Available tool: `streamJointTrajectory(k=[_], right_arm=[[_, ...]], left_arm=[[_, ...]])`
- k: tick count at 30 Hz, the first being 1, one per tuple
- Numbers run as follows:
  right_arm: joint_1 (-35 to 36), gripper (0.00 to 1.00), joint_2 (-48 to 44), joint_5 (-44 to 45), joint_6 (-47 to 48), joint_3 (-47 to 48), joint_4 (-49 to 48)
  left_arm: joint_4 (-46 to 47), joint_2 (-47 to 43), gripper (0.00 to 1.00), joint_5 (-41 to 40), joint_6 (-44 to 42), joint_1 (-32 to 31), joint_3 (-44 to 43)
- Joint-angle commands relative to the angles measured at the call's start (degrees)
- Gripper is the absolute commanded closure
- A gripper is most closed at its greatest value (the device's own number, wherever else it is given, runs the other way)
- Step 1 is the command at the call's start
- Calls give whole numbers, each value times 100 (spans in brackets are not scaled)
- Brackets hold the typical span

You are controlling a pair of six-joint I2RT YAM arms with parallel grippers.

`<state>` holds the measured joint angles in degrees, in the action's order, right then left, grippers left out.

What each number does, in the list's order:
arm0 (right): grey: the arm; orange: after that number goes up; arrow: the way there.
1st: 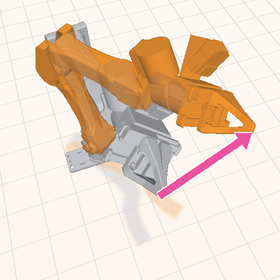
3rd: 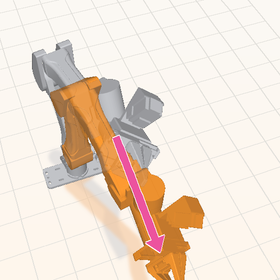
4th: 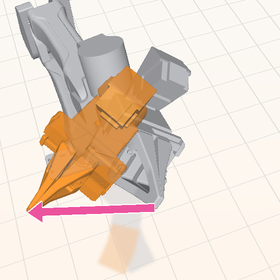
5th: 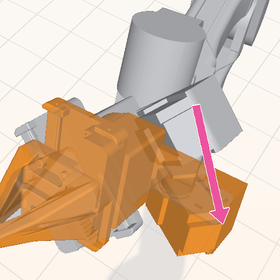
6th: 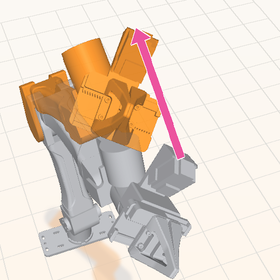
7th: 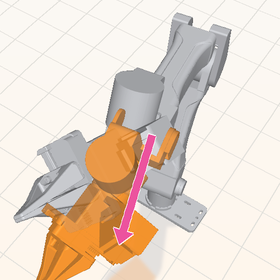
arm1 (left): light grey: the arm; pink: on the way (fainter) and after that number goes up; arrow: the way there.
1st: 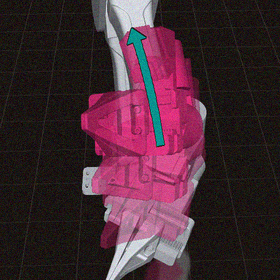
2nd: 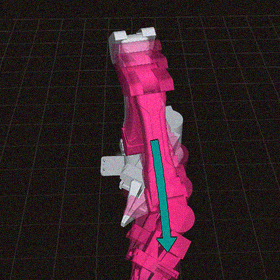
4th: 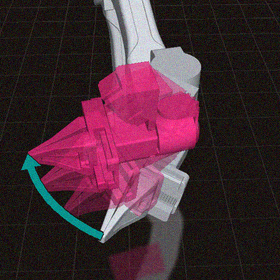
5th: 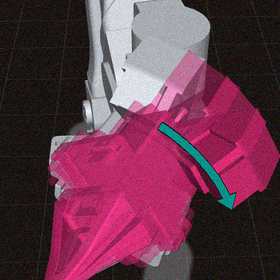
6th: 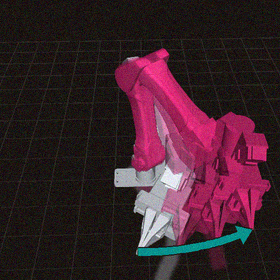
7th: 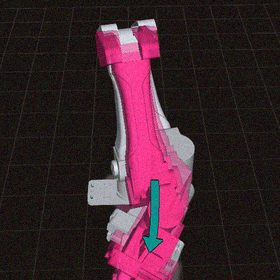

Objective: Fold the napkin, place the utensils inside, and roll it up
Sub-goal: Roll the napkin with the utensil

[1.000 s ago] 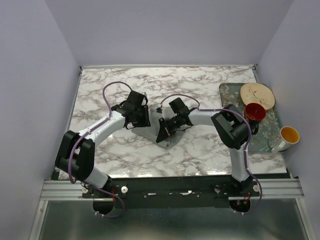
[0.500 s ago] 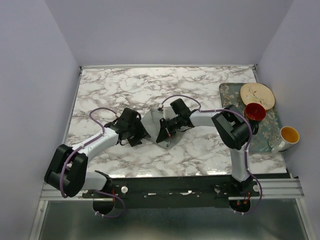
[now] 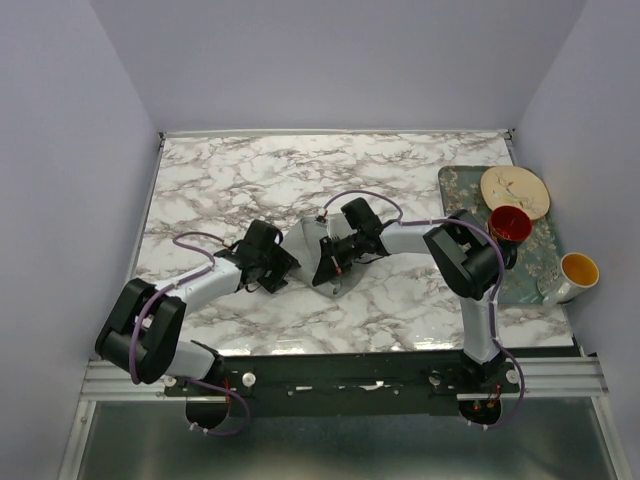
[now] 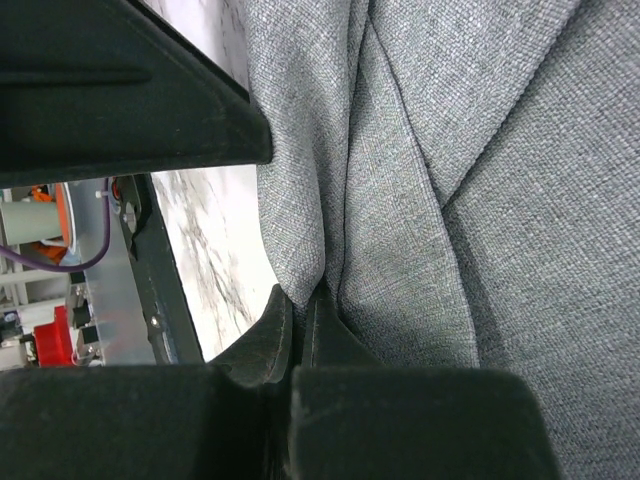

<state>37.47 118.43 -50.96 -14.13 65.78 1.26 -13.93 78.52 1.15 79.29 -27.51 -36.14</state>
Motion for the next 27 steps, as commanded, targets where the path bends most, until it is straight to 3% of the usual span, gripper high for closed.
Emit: streamJointTrajectory(k=[1, 5, 8, 9, 11, 15, 16, 17, 19, 21, 23, 27], right_arm=[[50, 100, 268, 587, 297, -259, 252], [50, 99, 277, 455, 270, -285, 138], [50, 100, 303, 350, 384, -285, 120], [50, 100, 286, 332, 472, -294, 129], [50, 100, 225, 289, 560, -320, 155], [49, 98, 119, 445, 937, -276, 427], [50, 98, 101, 560, 999, -233, 541], [50, 95, 5, 656, 1070, -197, 777], [128, 80, -240, 1200, 1193, -206, 972], [304, 58, -731, 1953, 1115, -223, 1218], [505, 51, -1031, 2474, 1027, -162, 1655], [1085, 38, -1717, 4562, 746, -91, 2089]], left_arm=[[154, 295, 35, -396, 552, -27, 54], [242, 593, 37, -492, 535, -79, 54], [260, 760, 46, -791, 308, -88, 19], [268, 805, 54, -818, 255, -88, 19], [295, 954, 58, -783, 140, -88, -24], [312, 1191, 88, -809, -167, -114, -69], [304, 1209, 91, -800, -220, -123, -77], [234, 1201, 95, -792, -229, -141, -86], [93, 1131, 100, -809, -221, -193, -191], [-354, 1060, 100, -914, -177, -334, -375], [-766, 1060, 100, -950, -72, -422, -692], [-1392, 1165, 100, -871, 201, -527, -1166]])
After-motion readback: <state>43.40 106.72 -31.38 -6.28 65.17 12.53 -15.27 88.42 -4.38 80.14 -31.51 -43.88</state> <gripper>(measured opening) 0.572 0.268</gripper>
